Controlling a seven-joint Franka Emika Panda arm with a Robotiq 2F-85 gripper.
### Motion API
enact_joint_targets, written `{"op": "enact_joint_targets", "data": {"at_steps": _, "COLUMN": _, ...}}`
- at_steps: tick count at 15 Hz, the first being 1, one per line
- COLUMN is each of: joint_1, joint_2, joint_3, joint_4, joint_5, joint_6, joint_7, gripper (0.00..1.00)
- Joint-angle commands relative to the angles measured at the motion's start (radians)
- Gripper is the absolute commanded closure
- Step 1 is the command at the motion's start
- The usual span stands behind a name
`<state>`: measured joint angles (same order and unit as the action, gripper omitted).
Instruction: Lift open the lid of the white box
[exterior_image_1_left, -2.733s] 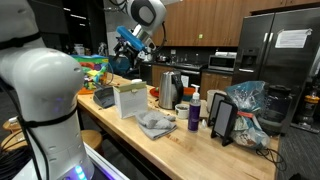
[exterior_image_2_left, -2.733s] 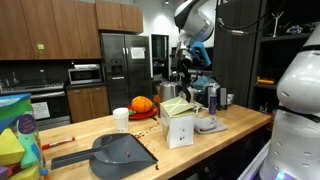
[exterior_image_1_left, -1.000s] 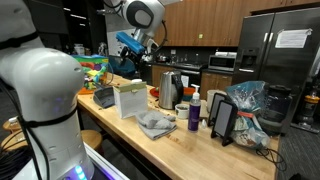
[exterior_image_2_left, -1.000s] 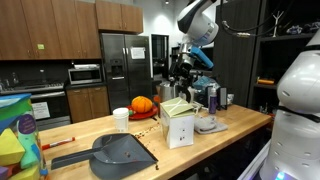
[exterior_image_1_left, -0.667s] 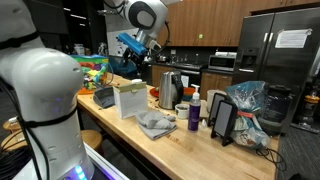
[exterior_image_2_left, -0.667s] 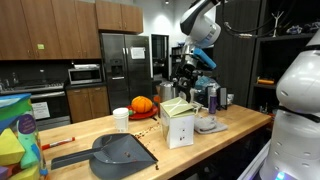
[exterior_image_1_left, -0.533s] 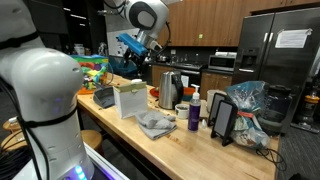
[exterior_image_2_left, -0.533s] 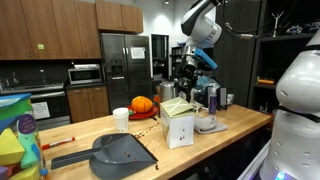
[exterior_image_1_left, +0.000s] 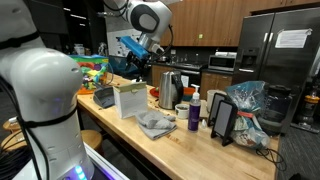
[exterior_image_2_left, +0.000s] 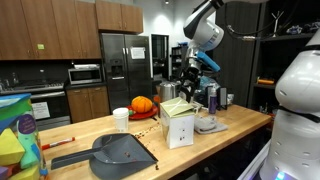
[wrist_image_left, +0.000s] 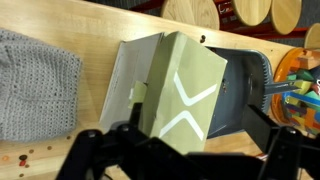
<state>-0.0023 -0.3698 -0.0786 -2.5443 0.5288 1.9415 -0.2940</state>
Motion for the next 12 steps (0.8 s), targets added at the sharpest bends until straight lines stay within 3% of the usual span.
{"op": "enact_joint_targets", "data": {"at_steps": 1, "joint_1": 0.003, "joint_2": 0.016, "joint_3": -0.026, "joint_4": -0.001, "joint_5": 0.004, "joint_6": -0.004, "joint_7": -0.027, "gripper": 0.00}}
{"op": "enact_joint_targets", "data": {"at_steps": 12, "joint_1": 0.003, "joint_2": 0.150, "joint_3": -0.042, "joint_4": 0.032, "joint_5": 0.096, "joint_6": 0.016, "joint_7": -0.141, "gripper": 0.00}}
